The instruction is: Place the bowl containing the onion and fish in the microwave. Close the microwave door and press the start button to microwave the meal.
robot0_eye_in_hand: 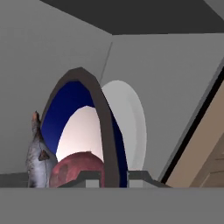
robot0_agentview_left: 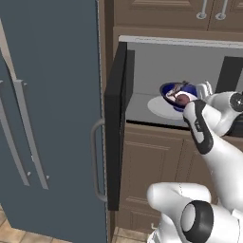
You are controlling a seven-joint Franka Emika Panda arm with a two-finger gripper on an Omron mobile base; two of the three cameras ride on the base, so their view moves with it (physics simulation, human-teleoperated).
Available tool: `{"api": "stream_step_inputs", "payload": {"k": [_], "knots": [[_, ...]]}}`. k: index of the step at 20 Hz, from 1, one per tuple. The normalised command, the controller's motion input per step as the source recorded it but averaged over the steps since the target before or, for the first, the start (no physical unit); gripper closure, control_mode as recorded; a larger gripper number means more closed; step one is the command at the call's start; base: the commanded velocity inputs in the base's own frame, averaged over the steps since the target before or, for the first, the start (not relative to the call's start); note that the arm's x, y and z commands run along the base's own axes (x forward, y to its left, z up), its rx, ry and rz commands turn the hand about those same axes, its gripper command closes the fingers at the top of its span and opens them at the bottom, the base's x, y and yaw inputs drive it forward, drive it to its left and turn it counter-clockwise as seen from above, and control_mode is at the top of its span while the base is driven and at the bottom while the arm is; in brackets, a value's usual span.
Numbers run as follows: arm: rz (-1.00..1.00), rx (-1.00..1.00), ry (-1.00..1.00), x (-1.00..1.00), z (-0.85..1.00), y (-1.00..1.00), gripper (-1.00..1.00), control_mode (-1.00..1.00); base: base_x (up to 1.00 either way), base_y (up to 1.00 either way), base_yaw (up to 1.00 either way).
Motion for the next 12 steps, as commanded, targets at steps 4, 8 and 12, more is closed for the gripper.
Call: {"api": "stream_step_inputs", "payload": {"k": [4, 8, 12], "knots": [[-0.10, 0.00, 0.00, 0.40, -0.42, -0.05, 1.00, -1.00, 0.00, 0.00, 0.00], [-0.10, 0.00, 0.00, 0.46, -0.27, -0.01, 1.00, -1.00, 0.00, 0.00, 0.00], [-0.08, 0.00, 0.00, 0.46, -0.07, -0.03, 1.00, -1.00, 0.00, 0.00, 0.00]]}}
